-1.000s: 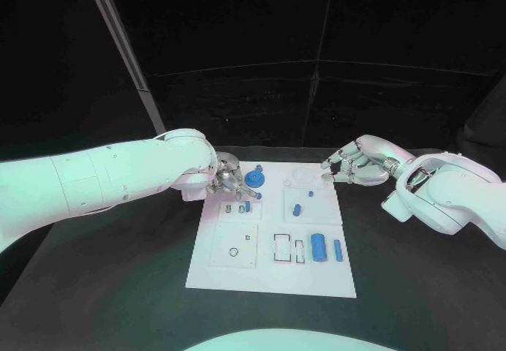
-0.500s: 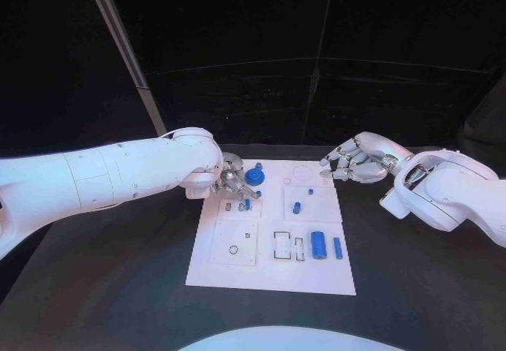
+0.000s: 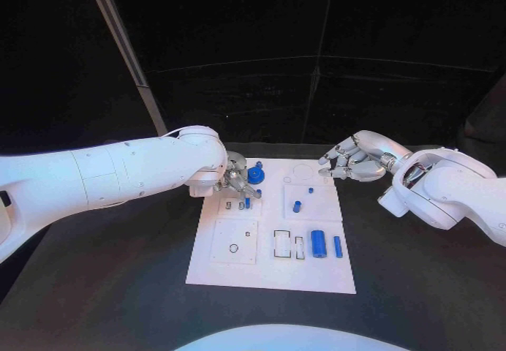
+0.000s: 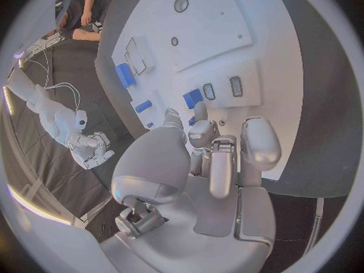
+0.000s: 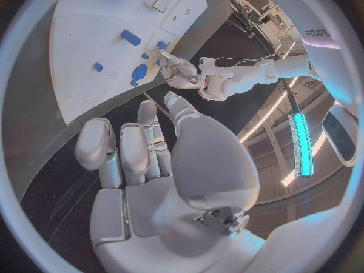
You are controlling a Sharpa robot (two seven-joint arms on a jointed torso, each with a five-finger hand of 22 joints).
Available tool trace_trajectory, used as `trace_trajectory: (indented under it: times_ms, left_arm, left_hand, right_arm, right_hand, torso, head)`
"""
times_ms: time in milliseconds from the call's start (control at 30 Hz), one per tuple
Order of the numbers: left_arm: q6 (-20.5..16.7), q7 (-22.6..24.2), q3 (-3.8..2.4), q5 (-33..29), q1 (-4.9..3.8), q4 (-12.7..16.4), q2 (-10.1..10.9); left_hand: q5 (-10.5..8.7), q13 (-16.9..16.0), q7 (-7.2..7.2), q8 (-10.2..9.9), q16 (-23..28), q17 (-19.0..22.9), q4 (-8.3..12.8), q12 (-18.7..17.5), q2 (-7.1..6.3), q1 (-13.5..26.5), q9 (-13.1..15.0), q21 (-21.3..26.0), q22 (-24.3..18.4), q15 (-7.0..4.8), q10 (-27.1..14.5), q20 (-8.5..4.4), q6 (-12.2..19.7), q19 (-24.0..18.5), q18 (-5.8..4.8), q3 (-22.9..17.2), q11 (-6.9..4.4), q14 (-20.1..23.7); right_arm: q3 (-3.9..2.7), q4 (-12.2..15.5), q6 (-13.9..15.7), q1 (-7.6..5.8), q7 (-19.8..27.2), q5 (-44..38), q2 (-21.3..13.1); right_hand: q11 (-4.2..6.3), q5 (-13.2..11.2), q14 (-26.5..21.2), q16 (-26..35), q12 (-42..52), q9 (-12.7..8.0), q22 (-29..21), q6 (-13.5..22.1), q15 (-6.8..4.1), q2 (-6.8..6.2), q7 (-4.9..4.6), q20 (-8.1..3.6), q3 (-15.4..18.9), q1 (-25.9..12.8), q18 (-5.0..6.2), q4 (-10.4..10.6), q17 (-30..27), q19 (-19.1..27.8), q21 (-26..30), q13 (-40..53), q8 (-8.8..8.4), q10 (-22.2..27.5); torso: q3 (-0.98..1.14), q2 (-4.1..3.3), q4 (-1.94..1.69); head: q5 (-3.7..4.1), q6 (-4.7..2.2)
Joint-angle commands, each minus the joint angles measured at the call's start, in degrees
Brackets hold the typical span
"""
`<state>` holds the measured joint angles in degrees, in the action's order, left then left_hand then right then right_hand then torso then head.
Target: Assemble the parts on the task board
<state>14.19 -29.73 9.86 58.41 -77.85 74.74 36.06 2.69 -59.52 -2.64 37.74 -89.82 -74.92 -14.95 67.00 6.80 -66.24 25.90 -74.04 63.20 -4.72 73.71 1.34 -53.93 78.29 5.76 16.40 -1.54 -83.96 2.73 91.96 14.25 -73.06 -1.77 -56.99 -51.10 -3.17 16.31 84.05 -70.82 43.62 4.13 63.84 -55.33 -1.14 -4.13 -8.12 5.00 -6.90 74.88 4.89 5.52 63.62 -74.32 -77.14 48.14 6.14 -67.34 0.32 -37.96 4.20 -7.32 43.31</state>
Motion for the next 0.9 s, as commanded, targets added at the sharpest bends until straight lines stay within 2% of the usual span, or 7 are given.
trace_trajectory:
  times_ms: [33,333,900]
  left_arm:
    - [1.3,-0.5,0.15,0.7,-0.09,-0.3,-0.2]
    - [1.9,-0.5,0.56,0.7,-0.08,-0.7,-0.2]
    - [1.9,-0.5,0.66,0.2,-0.03,-0.7,-0.7]
  left_hand:
    - [0.08,0.0,0.08,0.4,-0.2,-15.1,0.6,0.1,0.20,-0.6,0.2,-0.4,0.1,-0.15,-0.3,0.08,0.5,0.2,-0.50,-0.1,0.13,-6.0]
    - [0.08,0.0,0.07,0.6,-0.2,-15.1,1.0,0.1,0.35,-1.0,0.4,-0.4,0.2,-0.13,-0.3,0.11,0.7,0.2,-0.50,-0.3,0.14,-6.0]
    - [0.09,-0.1,0.09,1.1,-0.2,-15.1,1.9,0.2,0.68,-1.8,0.9,-0.7,0.7,-0.13,-0.2,0.14,0.9,0.3,-0.57,-0.7,0.12,-6.0]
  right_arm:
    - [-0.04,0.0,0.3,-0.11,0.0,-0.2,0.1]
    - [-0.04,-0.2,0.1,-0.11,0.0,-0.2,0.3]
    - [-0.03,-0.6,0.0,-0.11,0.1,-0.2,0.8]
  right_hand:
    - [0.21,0.4,0.6,0.2,0.2,0.0,-0.1,0.4,-0.22,0.05,-0.04,-0.01,0.3,0.7,0.69,0.1,-0.1,0.3,0.3,-0.1,0.42,0.1]
    - [0.21,0.8,0.6,0.2,0.1,0.0,-0.1,0.4,-0.23,0.05,-0.04,-0.02,0.3,0.8,0.69,0.2,-0.1,0.3,0.4,-0.2,0.49,0.1]
    - [0.21,1.0,0.6,0.4,0.1,0.0,-0.2,0.4,-0.23,0.05,-0.03,-0.03,0.3,0.8,0.71,0.2,-0.2,0.3,0.5,-0.3,0.53,0.1]
  torso:
    - [0.00,0.00,-0.04]
    - [-0.02,0.02,-0.02]
    - [0.00,0.02,-0.06]
  head:
    - [0.01,0.12]
    - [-0.03,0.32]
    - [0.04,0.60]
